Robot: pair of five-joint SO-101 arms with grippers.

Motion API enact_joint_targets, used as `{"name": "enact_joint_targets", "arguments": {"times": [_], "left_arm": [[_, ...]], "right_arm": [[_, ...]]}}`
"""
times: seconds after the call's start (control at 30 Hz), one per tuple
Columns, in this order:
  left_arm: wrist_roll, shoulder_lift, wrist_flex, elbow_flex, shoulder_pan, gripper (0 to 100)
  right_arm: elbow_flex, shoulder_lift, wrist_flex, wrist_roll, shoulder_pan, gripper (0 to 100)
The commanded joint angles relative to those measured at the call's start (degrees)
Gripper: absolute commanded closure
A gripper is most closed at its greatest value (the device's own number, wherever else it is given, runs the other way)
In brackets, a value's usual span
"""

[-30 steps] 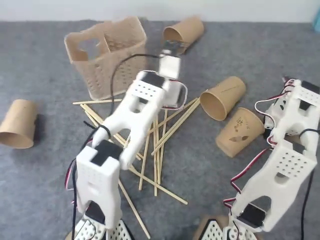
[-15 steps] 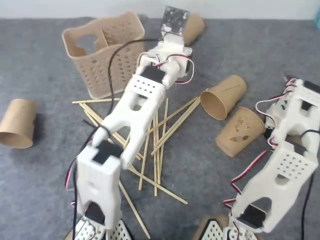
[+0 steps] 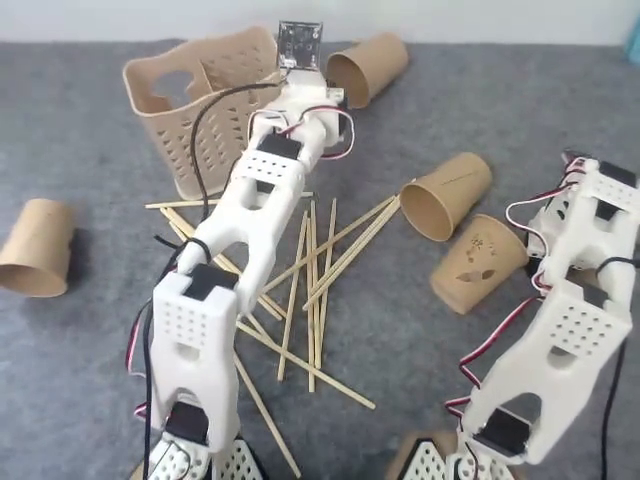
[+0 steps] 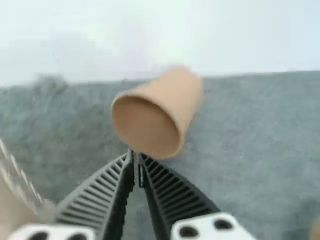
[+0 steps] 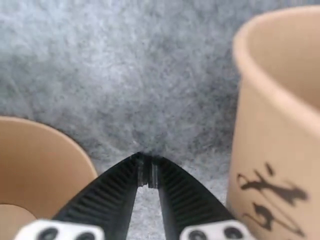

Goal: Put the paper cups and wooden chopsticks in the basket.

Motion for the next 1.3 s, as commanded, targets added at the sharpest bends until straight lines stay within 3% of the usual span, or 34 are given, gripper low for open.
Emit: {"name": "enact_joint_targets", "arguments": {"times": [0.0, 0.17, 0.37, 0.6, 0.7, 0.8, 0.93, 1.2, 1.27], "left_arm": [[0.9, -0.5, -1.2, 2.1, -4.0, 99], [0.9, -6.2, -1.4, 13.3, -7.1, 99], [0.8, -22.2, -1.8, 33.5, -7.1, 99], [0.4, -43.3, -14.6, 56.0, -5.5, 99], [-2.0, -51.5, -13.2, 58.2, -4.1, 99], [-1.9, -58.6, -3.0, 53.8, -3.5, 99], [0.9, -60.9, 18.8, 36.7, -6.4, 98], [1.3, -48.2, 42.3, 0.7, -18.6, 98], [1.3, -43.4, 48.2, -7.3, -21.0, 93]], "right_arm": [[0.3, 1.4, -2.6, 0.4, -2.3, 99.0], [0.3, 1.5, -4.1, 0.3, -2.7, 99.0], [0.3, 1.7, -5.4, 0.2, -3.4, 99.0], [0.3, 1.8, -5.8, 0.2, -4.0, 99.0], [0.3, 1.9, -5.8, 0.2, -4.2, 99.0], [0.3, 2.3, -5.8, 0.2, -4.2, 99.0], [0.3, 2.4, -5.8, 0.2, -4.2, 99.0], [0.3, 2.4, -5.8, 0.2, -4.3, 99.0], [0.1, 2.5, -5.6, 0.2, -4.8, 99.0]]}}
